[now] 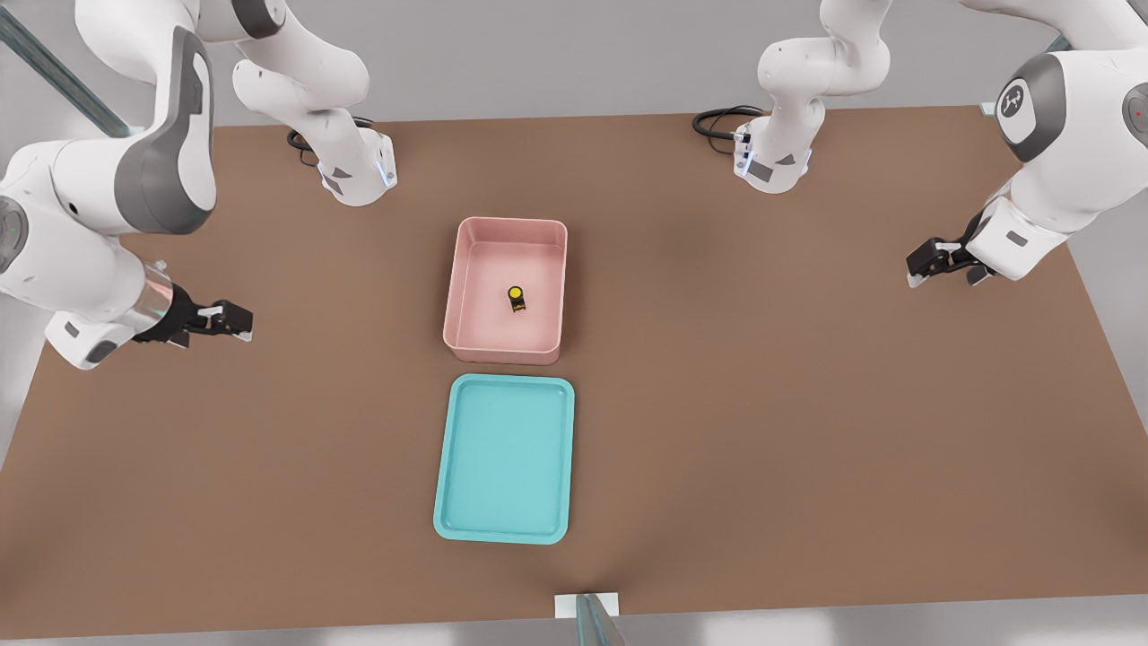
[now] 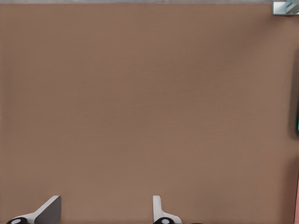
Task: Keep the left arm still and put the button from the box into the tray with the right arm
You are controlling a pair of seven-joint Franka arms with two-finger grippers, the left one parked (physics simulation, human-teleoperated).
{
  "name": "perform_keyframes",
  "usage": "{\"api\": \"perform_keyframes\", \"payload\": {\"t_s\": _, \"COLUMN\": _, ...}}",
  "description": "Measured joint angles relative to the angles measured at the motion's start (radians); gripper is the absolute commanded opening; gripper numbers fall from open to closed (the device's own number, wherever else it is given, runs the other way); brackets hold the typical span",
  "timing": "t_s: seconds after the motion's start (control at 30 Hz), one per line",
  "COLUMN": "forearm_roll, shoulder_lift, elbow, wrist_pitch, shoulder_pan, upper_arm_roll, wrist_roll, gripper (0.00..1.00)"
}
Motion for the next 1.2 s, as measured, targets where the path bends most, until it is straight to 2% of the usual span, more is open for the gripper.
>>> {"api": "perform_keyframes", "payload": {"t_s": 0.1, "forearm_roll": -0.003, "shoulder_lift": 0.020, "elbow": 0.001, "wrist_pitch": -0.001, "shoulder_pan": 0.037, "upper_arm_roll": 0.010, "wrist_roll": -0.010, "gripper": 1.00}}
{"api": "perform_keyframes", "payload": {"t_s": 0.17, "forearm_roll": -0.027, "shoulder_lift": 0.065, "elbow": -0.002, "wrist_pitch": -0.026, "shoulder_pan": 0.257, "upper_arm_roll": 0.032, "wrist_roll": -0.015, "gripper": 1.00}}
{"api": "perform_keyframes", "payload": {"t_s": 0.23, "forearm_roll": -0.036, "shoulder_lift": 0.169, "elbow": -0.006, "wrist_pitch": -0.042, "shoulder_pan": 0.447, "upper_arm_roll": 0.099, "wrist_roll": -0.012, "gripper": 1.00}}
{"api": "perform_keyframes", "payload": {"t_s": 0.33, "forearm_roll": -0.037, "shoulder_lift": 0.237, "elbow": -0.090, "wrist_pitch": 0.029, "shoulder_pan": 0.556, "upper_arm_roll": 0.178, "wrist_roll": 0.038, "gripper": 1.00}}
{"api": "perform_keyframes", "payload": {"t_s": 0.43, "forearm_roll": -0.023, "shoulder_lift": 0.165, "elbow": -0.383, "wrist_pitch": 0.210, "shoulder_pan": 0.588, "upper_arm_roll": 0.192, "wrist_roll": 0.105, "gripper": 1.00}}
{"api": "perform_keyframes", "payload": {"t_s": 0.6, "forearm_roll": -0.037, "shoulder_lift": 0.160, "elbow": -0.643, "wrist_pitch": 0.534, "shoulder_pan": 0.615, "upper_arm_roll": 0.193, "wrist_roll": 0.212, "gripper": 1.00}}
{"api": "perform_keyframes", "payload": {"t_s": 0.83, "forearm_roll": -0.040, "shoulder_lift": 0.177, "elbow": -0.738, "wrist_pitch": 0.790, "shoulder_pan": 0.651, "upper_arm_roll": 0.194, "wrist_roll": 0.350, "gripper": 1.00}}
{"api": "perform_keyframes", "payload": {"t_s": 1.2, "forearm_roll": -0.045, "shoulder_lift": 0.223, "elbow": -0.771, "wrist_pitch": 0.898, "shoulder_pan": 0.683, "upper_arm_roll": 0.194, "wrist_roll": 0.504, "gripper": 1.00}}
